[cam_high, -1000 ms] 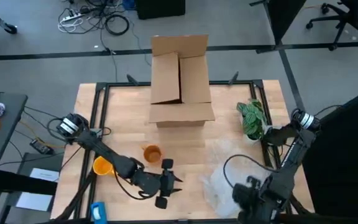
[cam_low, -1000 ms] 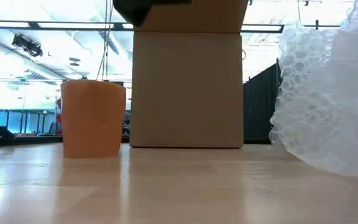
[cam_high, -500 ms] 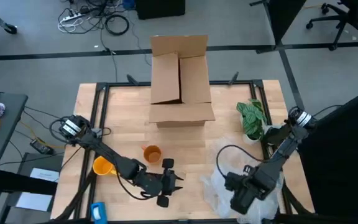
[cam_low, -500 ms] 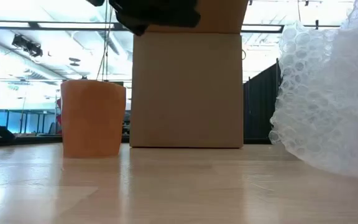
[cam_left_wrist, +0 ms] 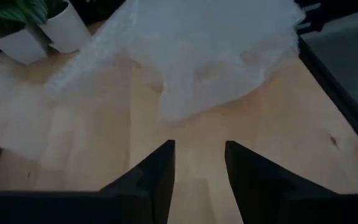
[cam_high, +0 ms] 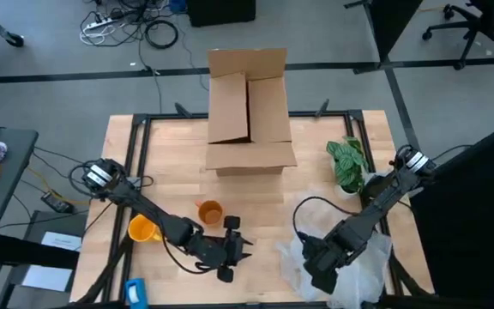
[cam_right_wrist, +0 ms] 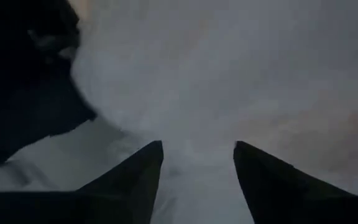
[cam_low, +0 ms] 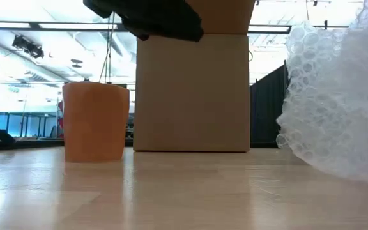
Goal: Wrap mug
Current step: Wrap the orange cup with the bubble wrap
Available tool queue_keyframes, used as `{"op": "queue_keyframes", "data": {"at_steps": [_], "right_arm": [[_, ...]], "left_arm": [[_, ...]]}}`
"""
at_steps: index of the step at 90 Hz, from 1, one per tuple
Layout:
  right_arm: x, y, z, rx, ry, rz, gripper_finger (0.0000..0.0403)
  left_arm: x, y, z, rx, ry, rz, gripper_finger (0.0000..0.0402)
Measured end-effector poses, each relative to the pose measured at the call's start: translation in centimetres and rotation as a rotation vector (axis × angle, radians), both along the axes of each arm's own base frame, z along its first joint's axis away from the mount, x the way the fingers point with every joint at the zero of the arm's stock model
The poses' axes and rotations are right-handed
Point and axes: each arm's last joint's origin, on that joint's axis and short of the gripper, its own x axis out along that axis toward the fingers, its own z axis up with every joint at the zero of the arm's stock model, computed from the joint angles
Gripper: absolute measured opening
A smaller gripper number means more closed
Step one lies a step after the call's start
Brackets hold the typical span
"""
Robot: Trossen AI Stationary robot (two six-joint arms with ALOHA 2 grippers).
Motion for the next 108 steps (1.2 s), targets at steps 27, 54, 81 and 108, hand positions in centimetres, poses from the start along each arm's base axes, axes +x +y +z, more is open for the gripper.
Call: {"op": "queue_keyframes", "data": {"at_steps": [27, 54, 81, 108], "right_arm": [[-0.6, -0.6, -2.2, -0.020, 0.046, 0.035, 0.0115], [-1.8, -1.9, 0.0, -0.053, -0.022, 0.124, 0.0006], [-4.0, -5.5, 5.3, -0.288, -0.397, 0.149, 0.0001], [-7.6, -10.4, 10.5, -0.577, -0.756, 0.007, 0.0000]], "left_arm": [[0.2, 0.2, 0.1, 0.005, -0.014, 0.022, 0.0126], [1.0, 1.6, 0.1, 0.028, -0.018, 0.052, 0.0126], [1.6, 2.8, 0.1, 0.037, -0.017, 0.084, 0.0126], [1.4, 2.8, -0.1, 0.066, 0.010, 0.079, 0.0126]]}}
